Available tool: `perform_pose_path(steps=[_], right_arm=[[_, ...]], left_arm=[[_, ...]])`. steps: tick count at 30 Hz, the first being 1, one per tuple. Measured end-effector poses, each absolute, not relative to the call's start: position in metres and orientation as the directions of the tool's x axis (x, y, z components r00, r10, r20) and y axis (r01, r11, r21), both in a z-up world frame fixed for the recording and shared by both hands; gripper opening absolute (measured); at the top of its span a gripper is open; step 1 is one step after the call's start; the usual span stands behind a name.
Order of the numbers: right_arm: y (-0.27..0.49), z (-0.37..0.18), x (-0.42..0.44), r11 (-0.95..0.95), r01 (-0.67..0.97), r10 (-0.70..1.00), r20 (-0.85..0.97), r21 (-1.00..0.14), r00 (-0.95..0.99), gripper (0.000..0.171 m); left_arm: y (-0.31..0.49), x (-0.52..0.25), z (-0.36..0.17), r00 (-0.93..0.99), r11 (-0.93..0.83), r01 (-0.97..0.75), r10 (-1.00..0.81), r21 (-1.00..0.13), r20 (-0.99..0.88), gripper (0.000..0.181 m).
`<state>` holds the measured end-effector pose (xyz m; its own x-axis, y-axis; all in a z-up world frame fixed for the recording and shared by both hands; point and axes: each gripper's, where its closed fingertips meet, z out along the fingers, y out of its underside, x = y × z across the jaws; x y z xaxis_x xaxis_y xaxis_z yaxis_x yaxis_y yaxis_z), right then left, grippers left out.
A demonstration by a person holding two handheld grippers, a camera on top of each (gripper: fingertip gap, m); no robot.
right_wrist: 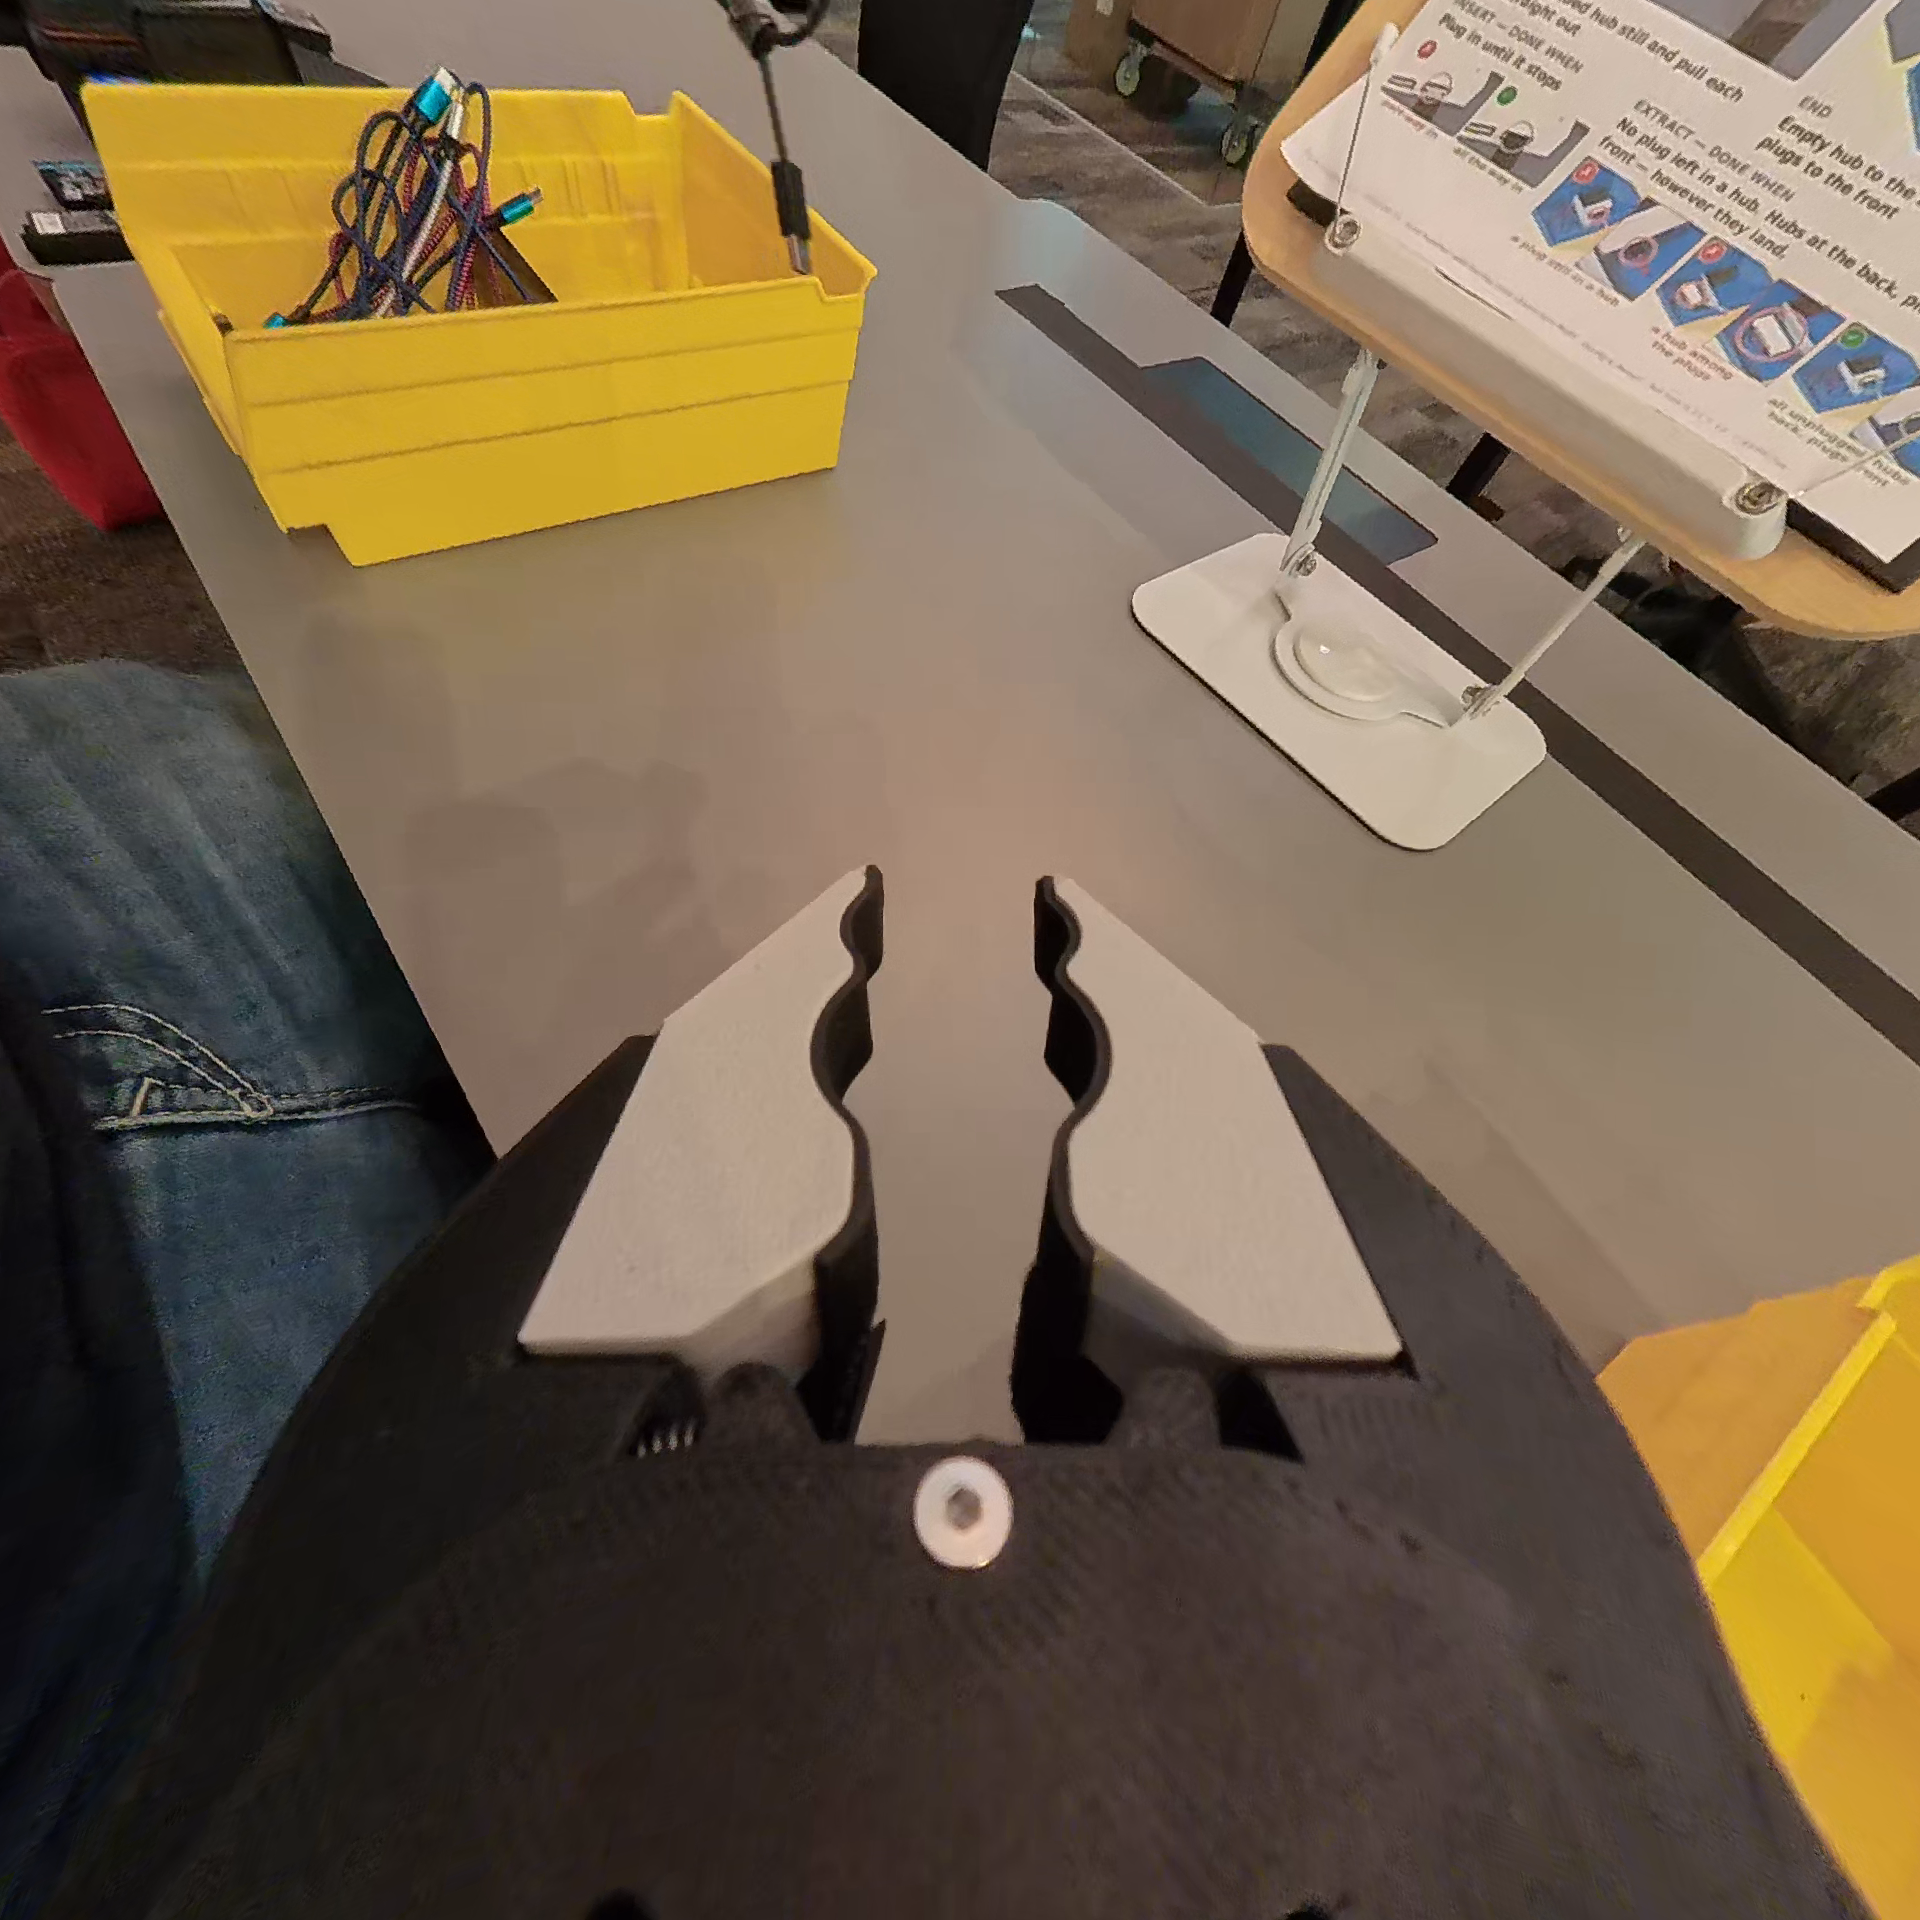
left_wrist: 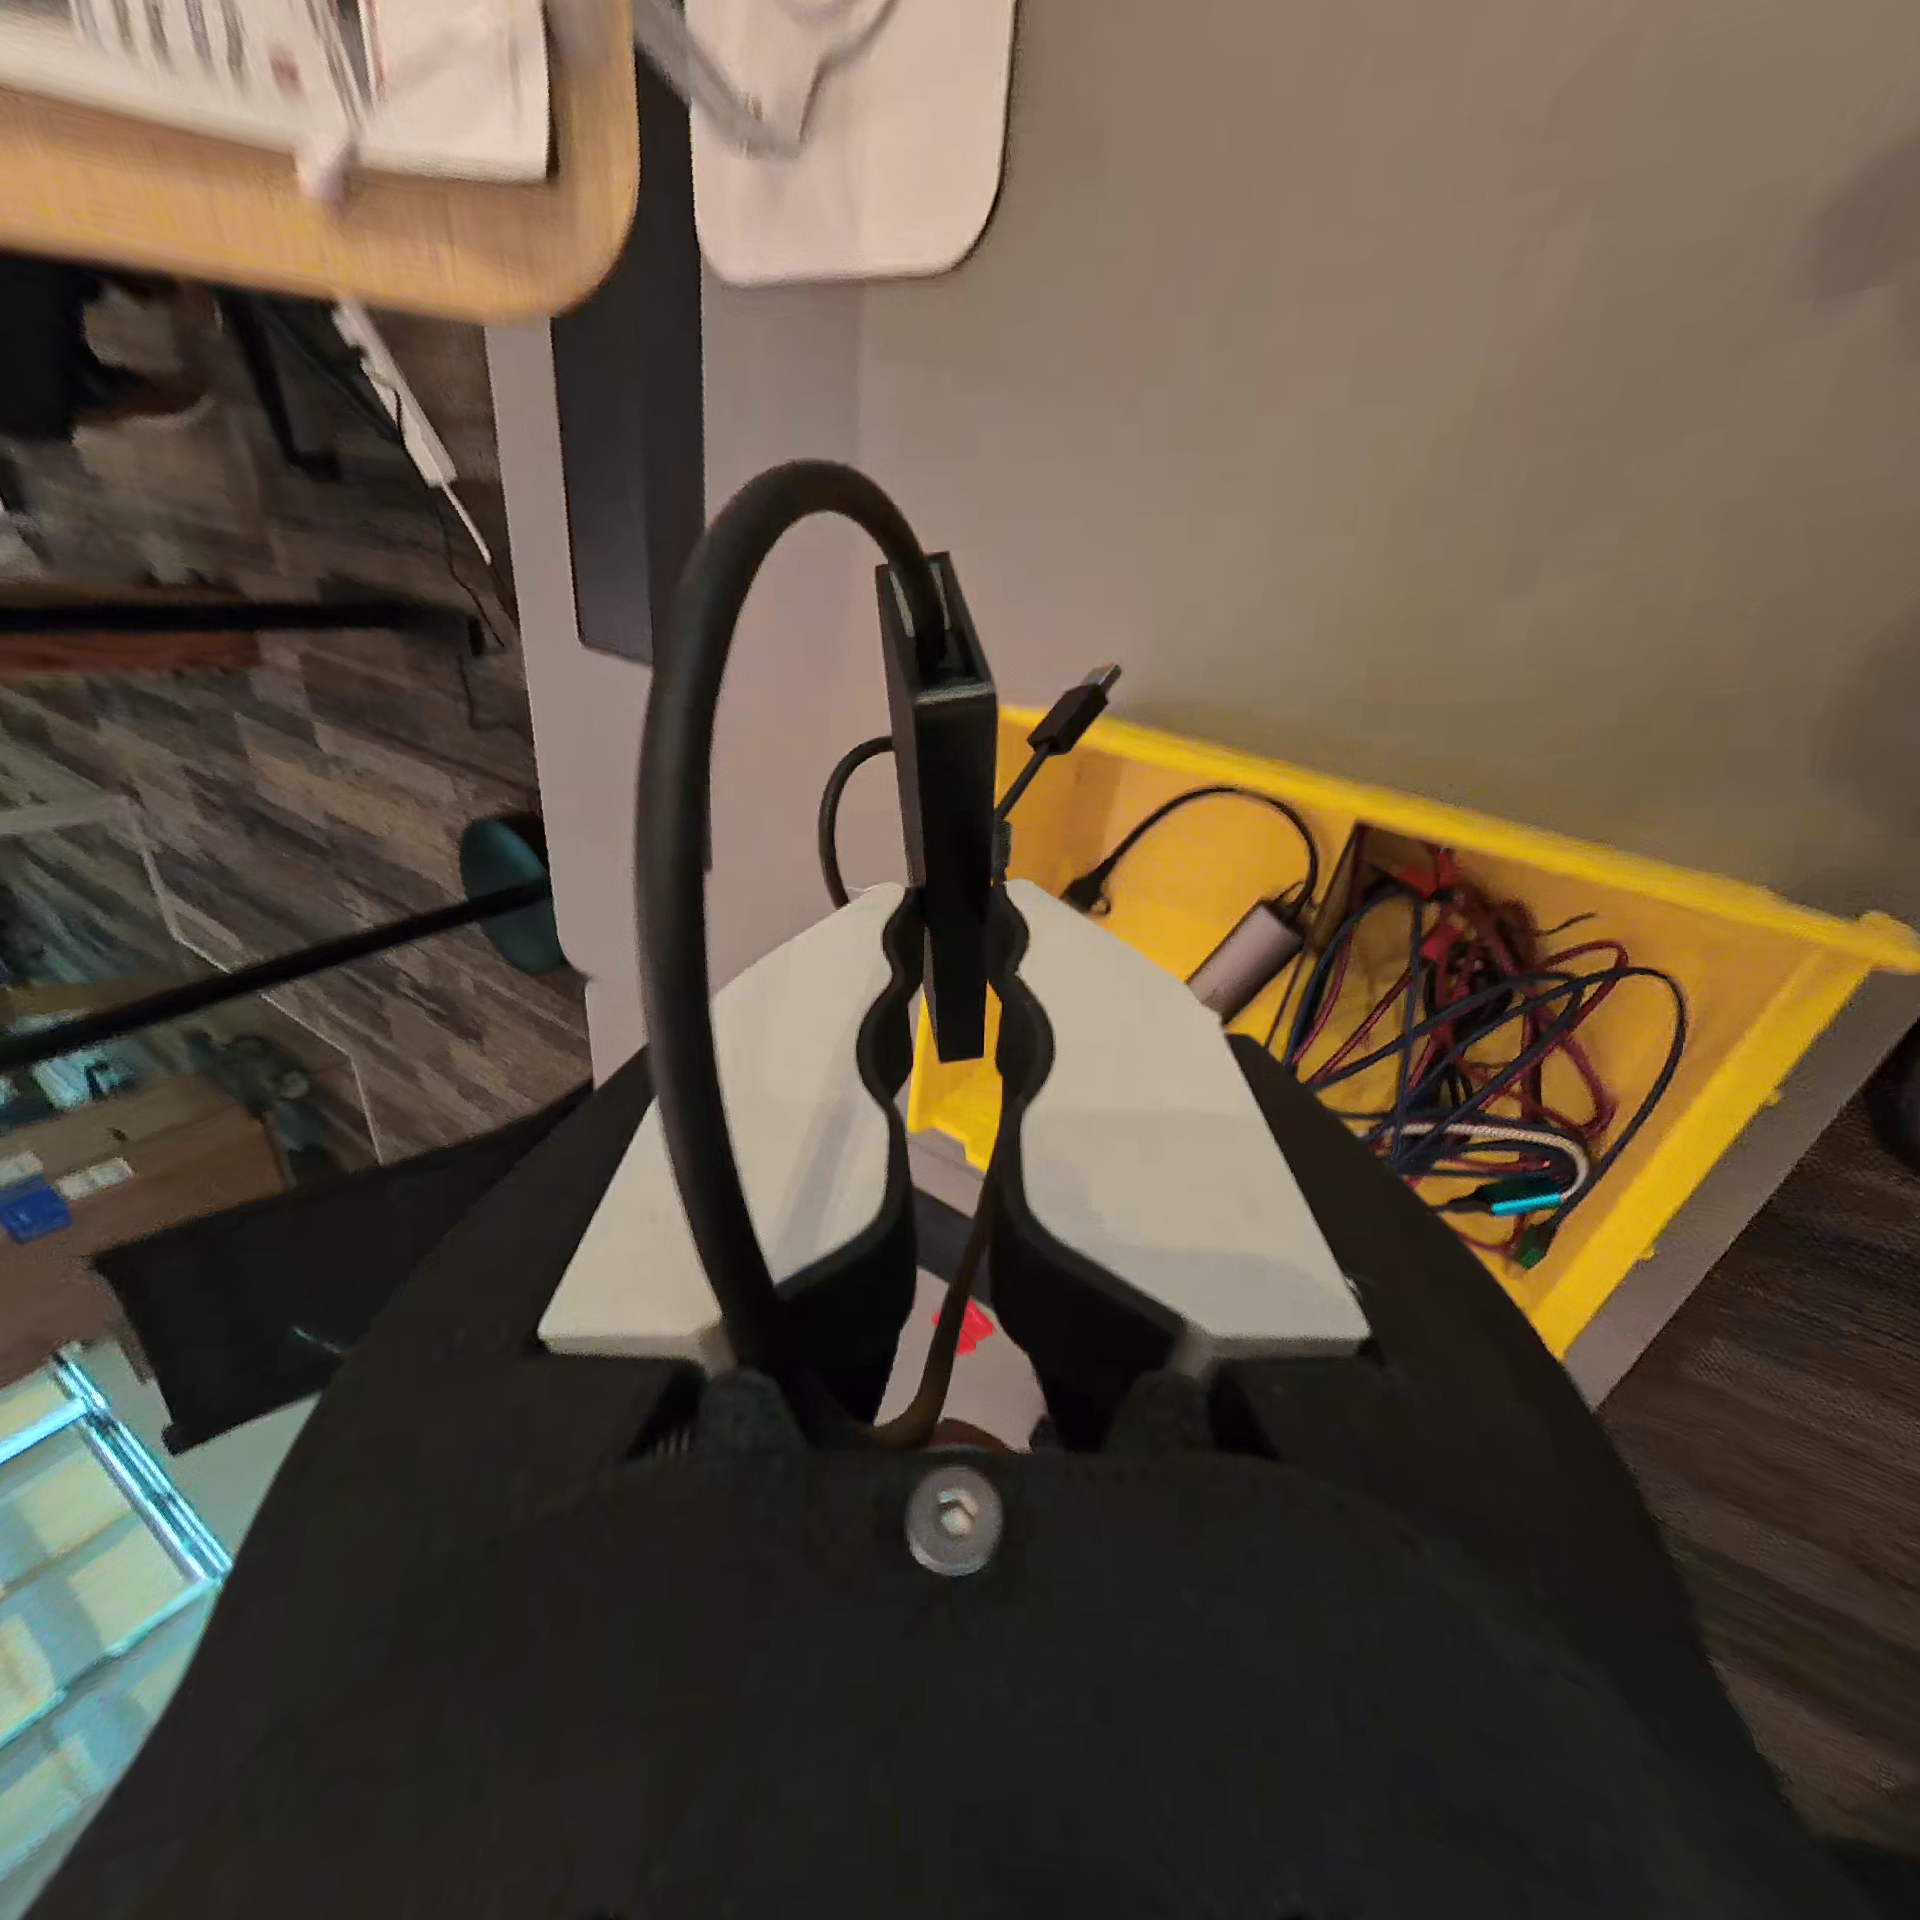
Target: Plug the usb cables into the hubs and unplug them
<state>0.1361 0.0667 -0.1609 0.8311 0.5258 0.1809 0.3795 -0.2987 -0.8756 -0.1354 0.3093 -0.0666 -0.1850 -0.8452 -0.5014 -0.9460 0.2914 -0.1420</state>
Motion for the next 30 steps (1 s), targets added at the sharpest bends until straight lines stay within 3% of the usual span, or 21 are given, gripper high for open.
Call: perform_pose_path(steps=[5,11,24,30], right_arm=[[0.066,-0.155,0.13,-0.278,0.381,0.533,0.188,-0.882,0.825,0.029],[0.068,-0.16,0.125,-0.285,0.37,0.545,0.168,-0.884,0.822,0.033],[0.067,-0.232,0.122,-0.457,0.308,0.564,-0.004,-0.834,0.826,0.034],[0.065,-0.249,0.128,-0.493,0.275,0.554,-0.054,-0.826,0.831,0.033]], left_arm=[[0.257,-0.061,-0.074,-0.313,0.441,-0.881,-0.816,-0.174,-0.485,0.011],[0.196,0.013,-0.142,-0.464,0.553,-0.821,-0.792,-0.144,-0.397,0.011],[0.144,0.065,-0.278,-0.353,0.408,-0.91,-0.858,-0.077,-0.373,0.011],[0.139,0.073,-0.298,-0.32,0.395,-0.915,-0.833,-0.079,-0.452,0.014]])
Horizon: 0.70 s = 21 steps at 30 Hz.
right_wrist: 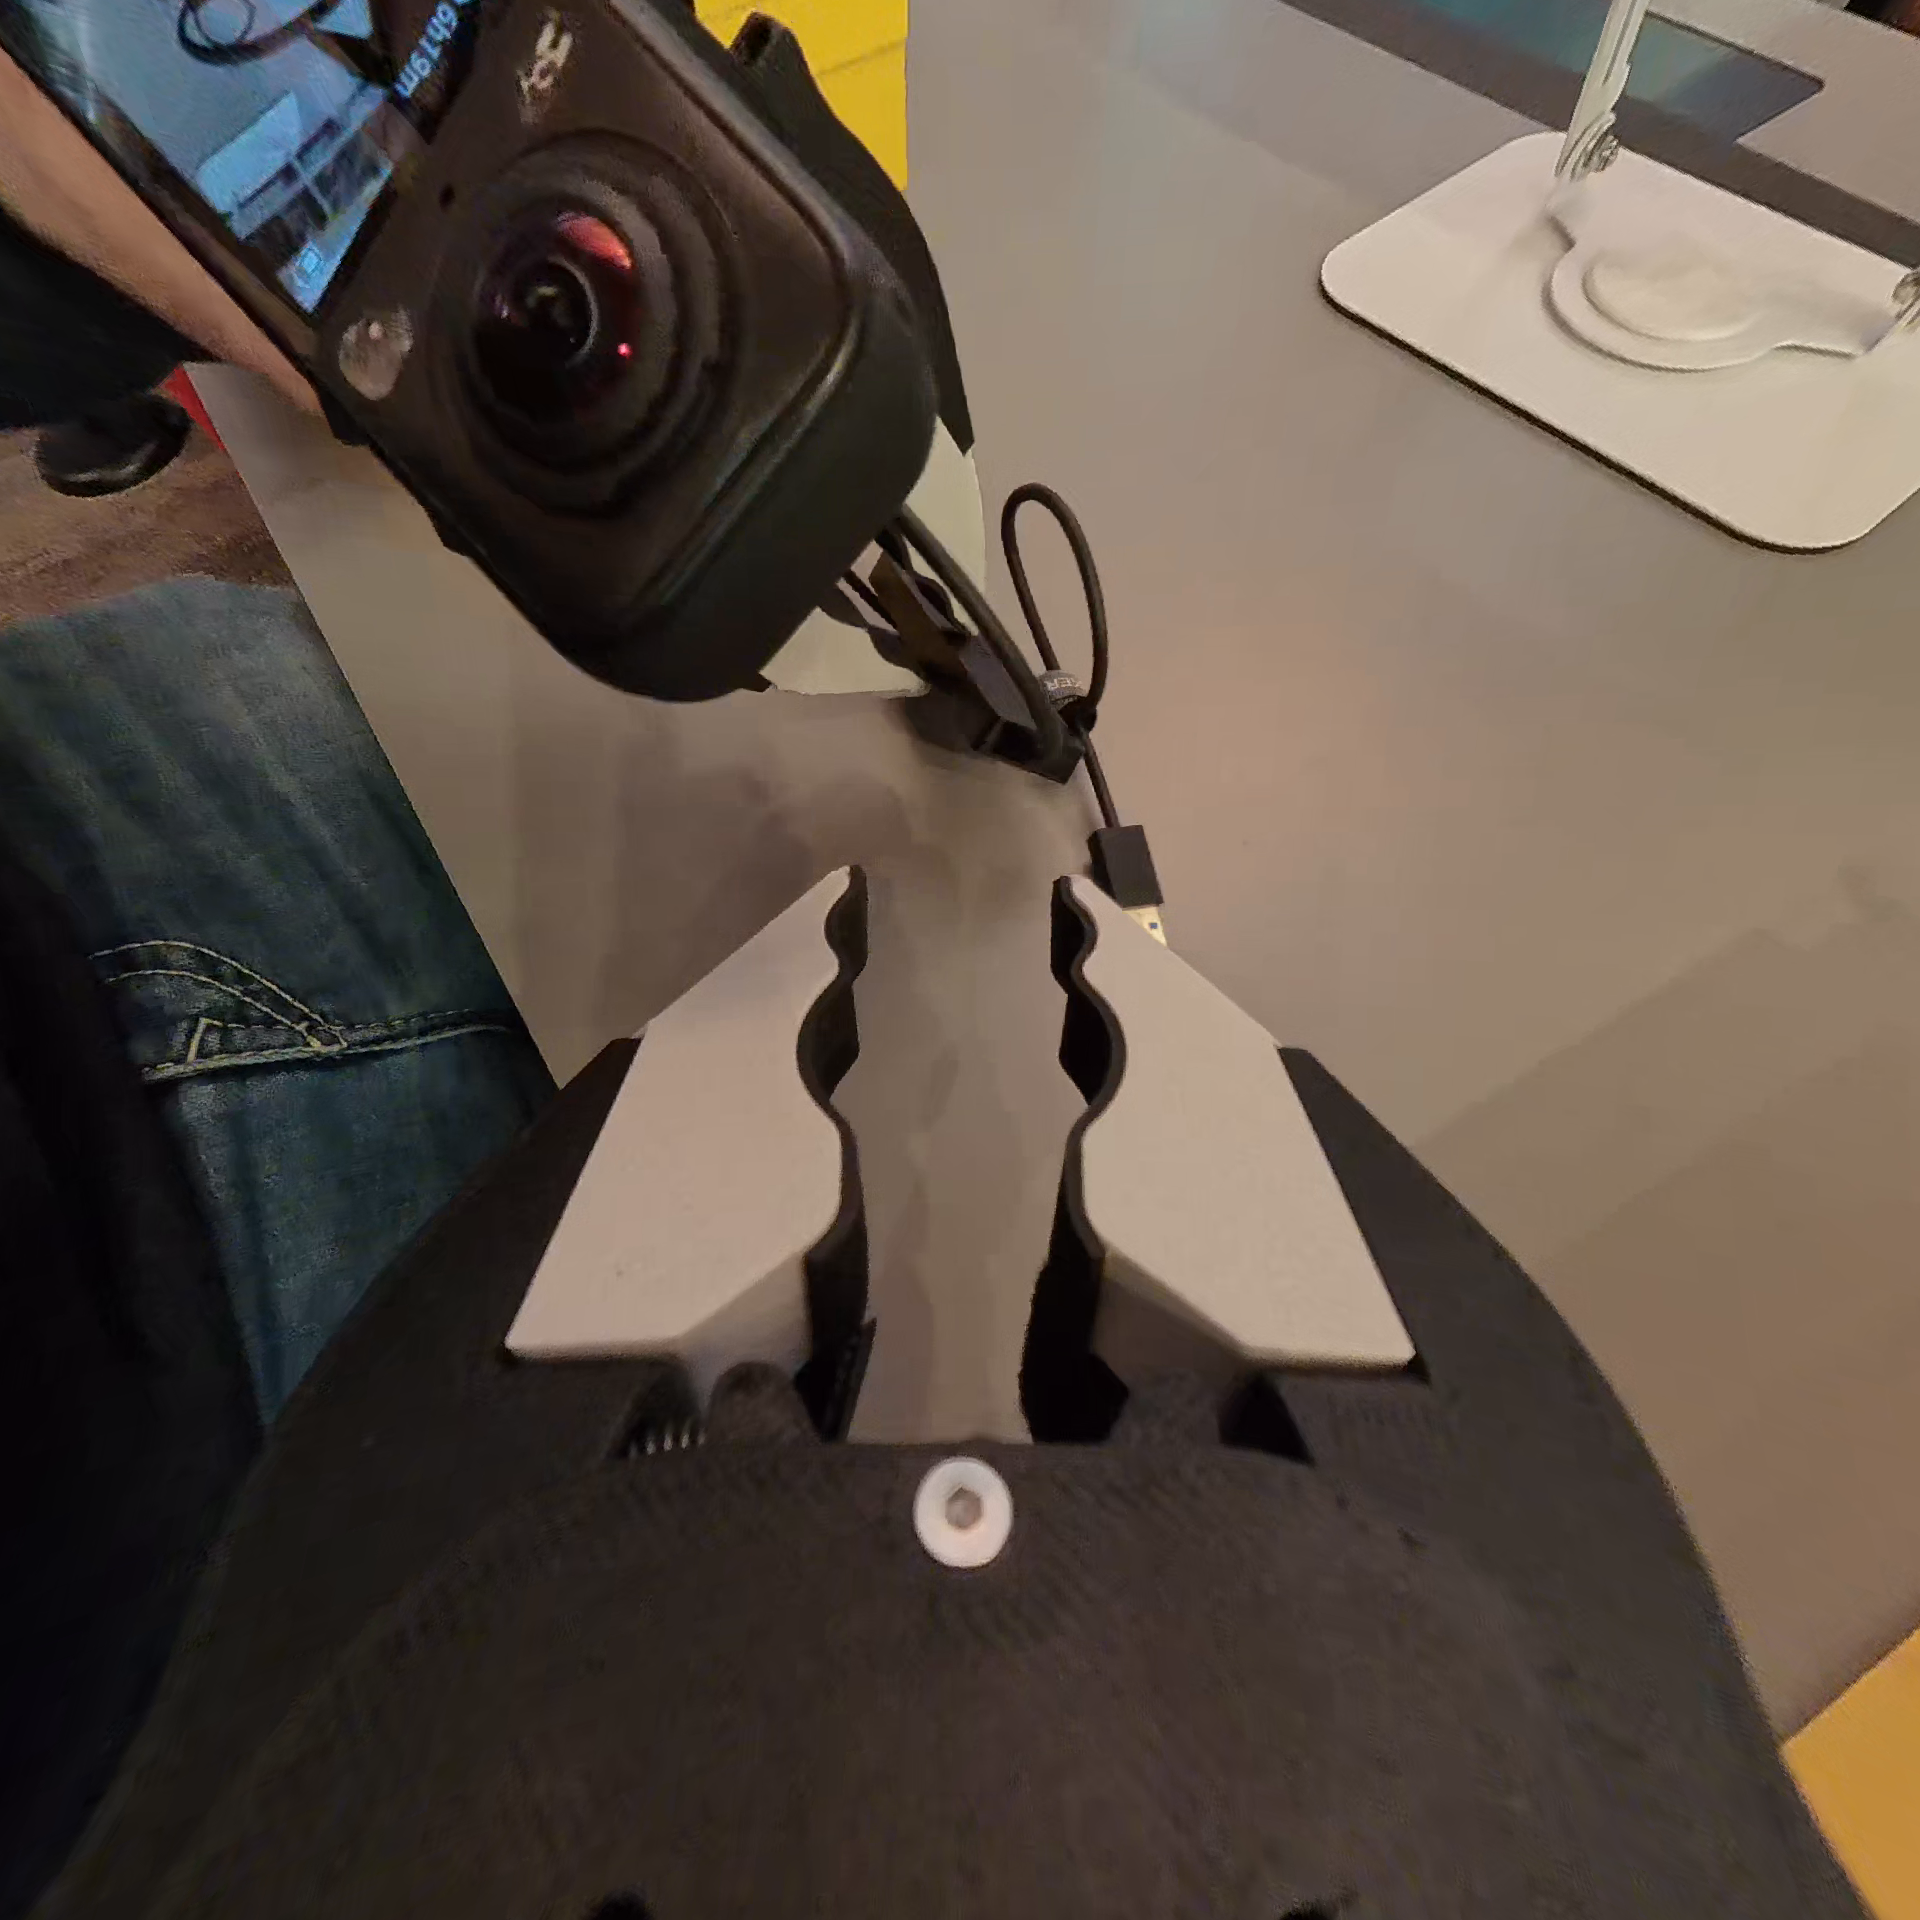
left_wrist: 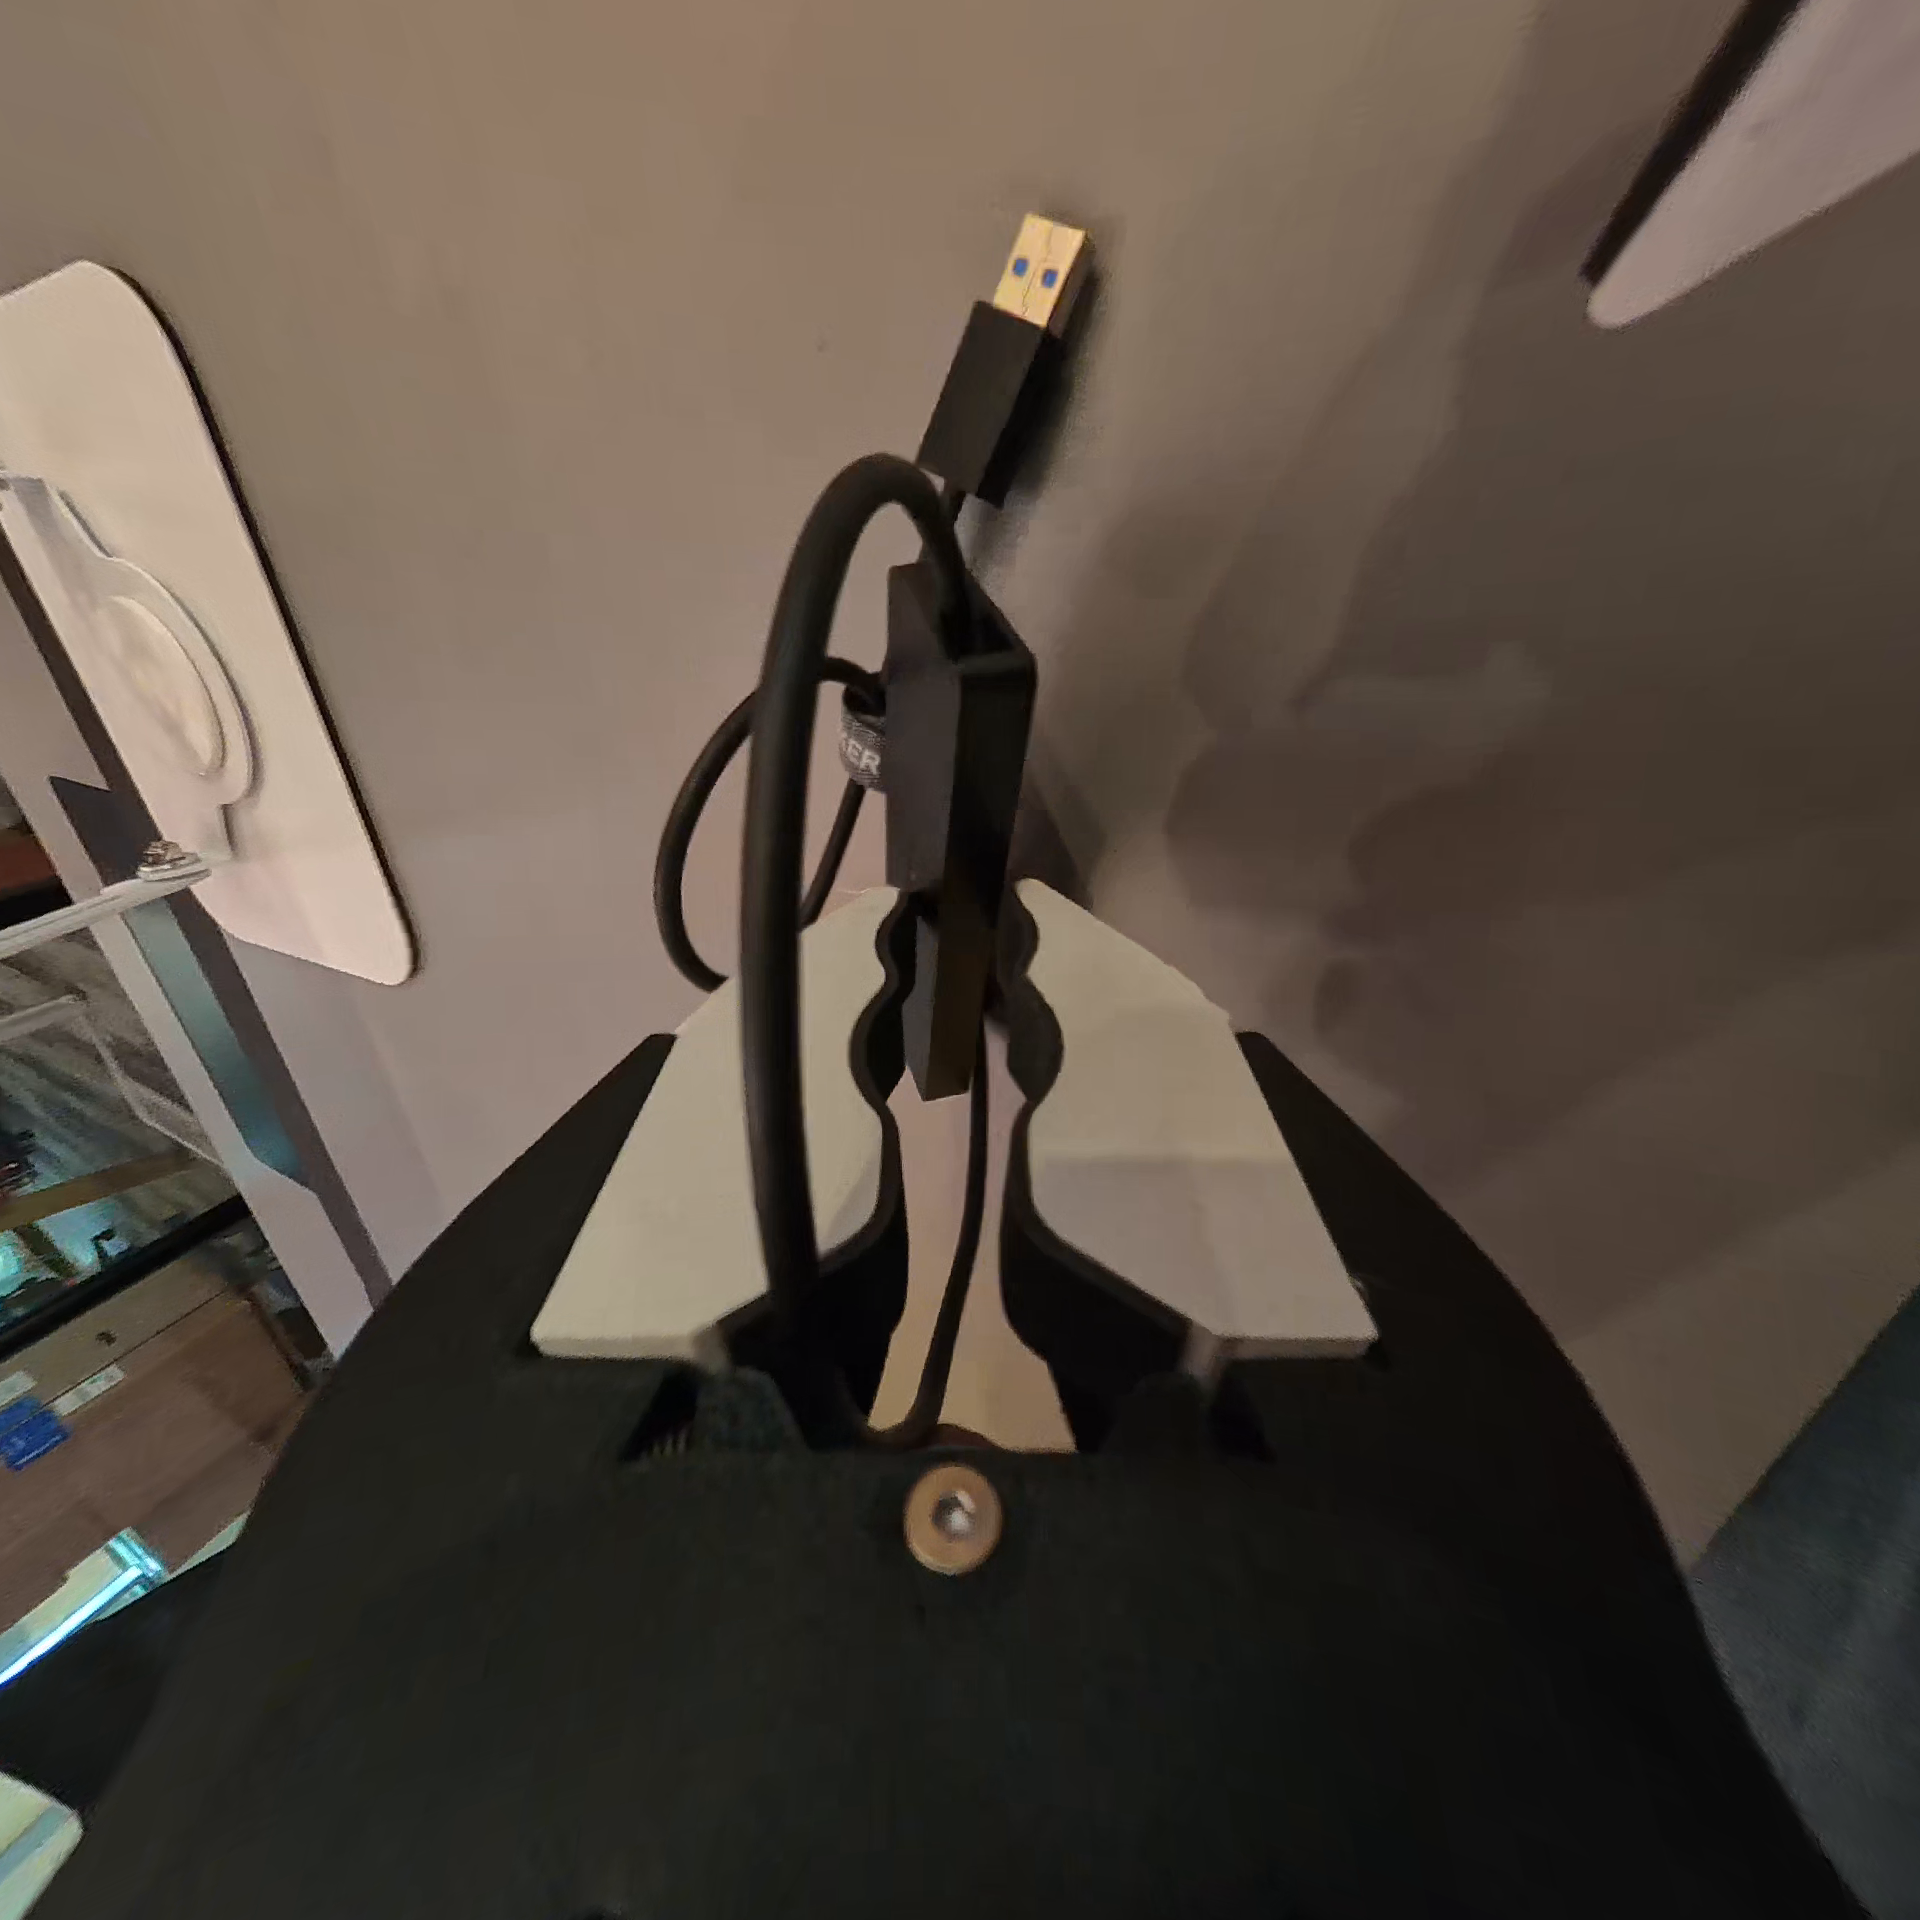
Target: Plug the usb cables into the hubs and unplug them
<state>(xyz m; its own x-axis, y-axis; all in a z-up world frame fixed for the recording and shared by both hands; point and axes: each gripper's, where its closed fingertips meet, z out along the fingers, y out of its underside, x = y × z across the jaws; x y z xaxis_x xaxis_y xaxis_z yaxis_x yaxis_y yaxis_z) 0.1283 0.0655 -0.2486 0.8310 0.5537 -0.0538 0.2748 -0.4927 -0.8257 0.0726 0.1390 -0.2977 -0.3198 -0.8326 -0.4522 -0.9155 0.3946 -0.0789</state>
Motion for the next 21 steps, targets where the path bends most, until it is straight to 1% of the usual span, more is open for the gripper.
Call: perform_pose_path(steps=[1,3,5,7,10,13,16,18,19,21], right_arm=[[0.065,-0.25,0.129,-0.494,0.273,0.554,-0.057,-0.826,0.831,0.033],[0.064,-0.251,0.129,-0.494,0.266,0.553,-0.063,-0.828,0.831,0.033],[0.063,-0.253,0.129,-0.494,0.264,0.555,-0.067,-0.828,0.829,0.033],[0.062,-0.254,0.129,-0.492,0.266,0.558,-0.066,-0.829,0.827,0.034],[0.061,-0.254,0.13,-0.492,0.257,0.558,-0.074,-0.832,0.827,0.033],[0.06,-0.254,0.131,-0.492,0.254,0.558,-0.077,-0.833,0.826,0.033],[0.06,-0.253,0.13,-0.491,0.251,0.562,-0.083,-0.834,0.823,0.033],[0.059,-0.253,0.128,-0.49,0.252,0.567,-0.086,-0.835,0.819,0.033],[0.059,-0.253,0.128,-0.489,0.253,0.569,-0.085,-0.835,0.818,0.033],[0.058,-0.252,0.127,-0.487,0.255,0.572,-0.084,-0.835,0.816,0.033]], left_arm=[[0.137,0.071,-0.3,-0.312,0.38,-0.922,-0.843,-0.076,-0.438,0.022],[0.134,0.067,-0.305,-0.291,0.346,-0.935,-0.868,-0.07,-0.402,0.045],[0.129,0.063,-0.306,-0.274,0.326,-0.941,-0.891,-0.089,-0.362,0.056],[0.123,0.061,-0.301,-0.242,0.302,-0.942,-0.913,-0.145,-0.328,0.071],[0.114,0.057,-0.289,-0.179,0.235,-0.943,-0.955,-0.234,-0.238,0.086],[0.103,0.049,-0.277,-0.142,0.167,-0.937,-0.985,-0.307,-0.102,0.089],[0.1,0.04,-0.268,-0.11,0.1,-0.929,-0.994,-0.356,0.008,0.083],[0.091,0.034,-0.262,-0.092,0.032,-0.918,-0.987,-0.395,0.134,0.075],[0.091,0.031,-0.26,-0.074,0.004,-0.915,-0.985,-0.404,0.158,0.074],[0.098,0.021,-0.256,-0.051,-0.011,-0.91,-0.989,-0.415,0.137,0.076]])
